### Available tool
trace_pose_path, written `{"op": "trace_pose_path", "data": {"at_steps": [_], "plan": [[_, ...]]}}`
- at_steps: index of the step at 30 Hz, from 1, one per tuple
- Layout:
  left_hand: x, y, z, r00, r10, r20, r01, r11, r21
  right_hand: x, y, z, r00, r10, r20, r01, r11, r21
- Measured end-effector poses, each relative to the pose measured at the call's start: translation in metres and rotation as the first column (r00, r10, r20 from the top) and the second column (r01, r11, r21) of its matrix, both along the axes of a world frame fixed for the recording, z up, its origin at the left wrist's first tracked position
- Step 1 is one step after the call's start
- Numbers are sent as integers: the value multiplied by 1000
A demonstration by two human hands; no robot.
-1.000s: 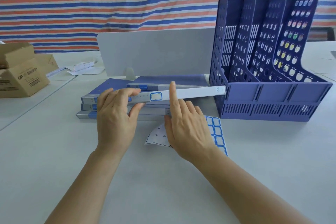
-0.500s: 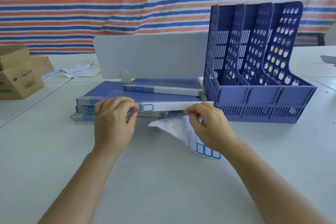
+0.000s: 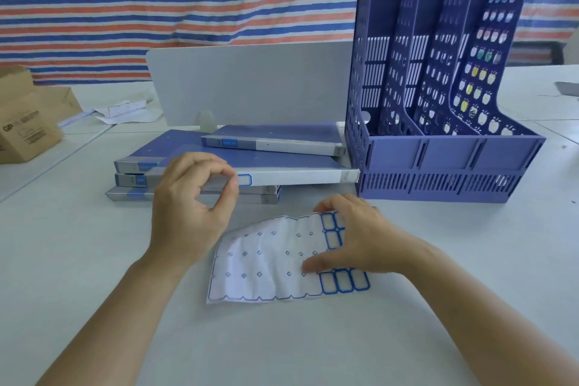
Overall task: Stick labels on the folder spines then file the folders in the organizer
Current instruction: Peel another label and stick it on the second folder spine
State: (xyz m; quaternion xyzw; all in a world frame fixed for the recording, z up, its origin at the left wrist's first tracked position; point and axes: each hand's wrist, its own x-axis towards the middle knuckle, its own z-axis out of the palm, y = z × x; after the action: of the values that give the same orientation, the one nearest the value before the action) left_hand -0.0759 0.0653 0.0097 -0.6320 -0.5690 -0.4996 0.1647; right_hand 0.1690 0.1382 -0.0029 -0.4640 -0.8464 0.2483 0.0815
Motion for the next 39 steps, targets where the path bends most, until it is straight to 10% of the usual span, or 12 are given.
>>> {"op": "trace_pose_path", "data": {"at_steps": [5, 9, 22, 30, 39], "plan": [[18, -5, -3, 938, -189, 291, 277, 913, -300, 1, 3, 8, 931, -17, -364, -43, 987, -157], [26, -5, -7, 771, -129, 624, 555, 618, -557, 2, 1, 11, 835, -79, -544, -96, 953, -287], [15, -17, 15, 582, -64, 810, 769, 368, -523, -5, -5, 14, 624, -387, -679, -189, 768, -612], [14, -17, 20, 490, -91, 867, 722, 600, -345, 1, -8, 19, 847, -134, -515, -181, 839, -514], [20, -4, 18, 279, 22, 960, 649, 733, -205, -2, 1, 18, 238, -504, -831, -25, 852, -523]]}}
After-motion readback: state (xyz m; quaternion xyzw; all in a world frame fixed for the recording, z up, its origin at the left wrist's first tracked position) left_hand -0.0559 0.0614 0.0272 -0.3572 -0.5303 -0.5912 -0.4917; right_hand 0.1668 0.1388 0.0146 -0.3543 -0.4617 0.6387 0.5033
